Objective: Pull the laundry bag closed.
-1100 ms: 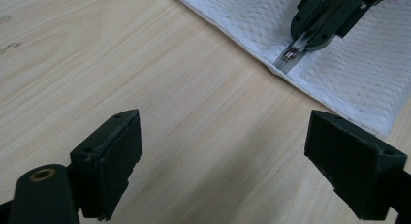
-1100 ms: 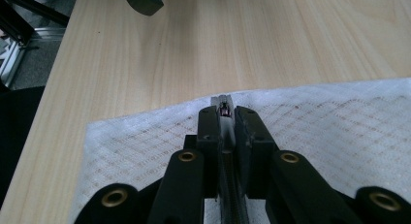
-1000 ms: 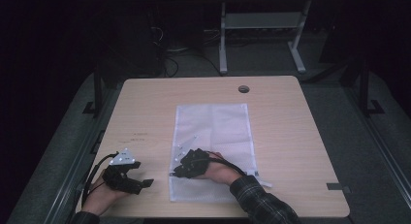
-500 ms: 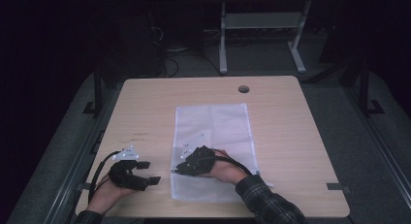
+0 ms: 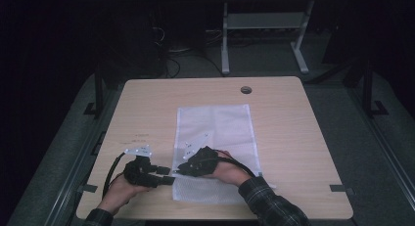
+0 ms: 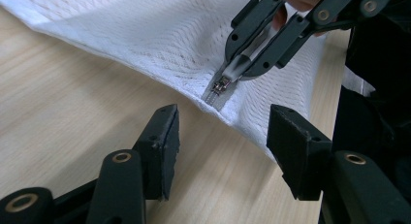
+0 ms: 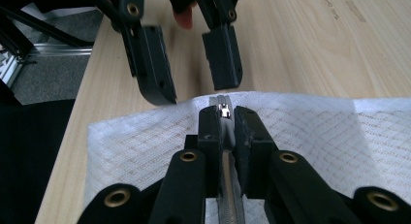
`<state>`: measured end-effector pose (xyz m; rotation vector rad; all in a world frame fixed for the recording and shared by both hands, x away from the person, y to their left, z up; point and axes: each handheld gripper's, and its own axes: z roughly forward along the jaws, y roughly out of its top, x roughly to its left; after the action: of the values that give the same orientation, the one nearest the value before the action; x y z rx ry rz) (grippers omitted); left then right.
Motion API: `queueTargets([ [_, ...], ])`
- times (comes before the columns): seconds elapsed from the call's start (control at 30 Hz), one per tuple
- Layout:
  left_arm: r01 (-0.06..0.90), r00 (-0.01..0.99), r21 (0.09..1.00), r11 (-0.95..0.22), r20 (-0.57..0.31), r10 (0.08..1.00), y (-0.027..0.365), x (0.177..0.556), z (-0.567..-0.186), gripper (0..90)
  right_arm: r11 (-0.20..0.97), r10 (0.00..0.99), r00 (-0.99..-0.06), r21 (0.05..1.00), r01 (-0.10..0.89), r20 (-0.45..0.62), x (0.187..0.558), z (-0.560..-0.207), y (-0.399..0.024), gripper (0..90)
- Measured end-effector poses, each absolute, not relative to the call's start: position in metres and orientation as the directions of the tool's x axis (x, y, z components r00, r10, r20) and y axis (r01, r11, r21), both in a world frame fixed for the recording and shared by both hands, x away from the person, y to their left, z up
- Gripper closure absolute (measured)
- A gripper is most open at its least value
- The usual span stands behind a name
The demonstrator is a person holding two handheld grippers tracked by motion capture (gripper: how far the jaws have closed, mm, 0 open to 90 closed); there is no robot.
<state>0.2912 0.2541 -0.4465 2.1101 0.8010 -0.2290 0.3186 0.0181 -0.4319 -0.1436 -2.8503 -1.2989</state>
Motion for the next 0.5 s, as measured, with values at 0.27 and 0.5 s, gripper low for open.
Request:
queueTargets([
  [0.27,0.620,0.781,0.644,-0.449,-0.449,0.434,0.2480,0.2954,-0.4506,58.4,0.646,0.082,-0.995,0.758,0.094,0.054,0.3180,-0.4319,0.0171,81.6],
  [0.5,0.623,0.780,0.639,-0.451,-0.463,0.421,0.2501,0.2978,-0.4517,69.9,0.645,0.076,-0.995,0.758,0.095,0.060,0.3174,-0.4328,0.0148,81.6],
])
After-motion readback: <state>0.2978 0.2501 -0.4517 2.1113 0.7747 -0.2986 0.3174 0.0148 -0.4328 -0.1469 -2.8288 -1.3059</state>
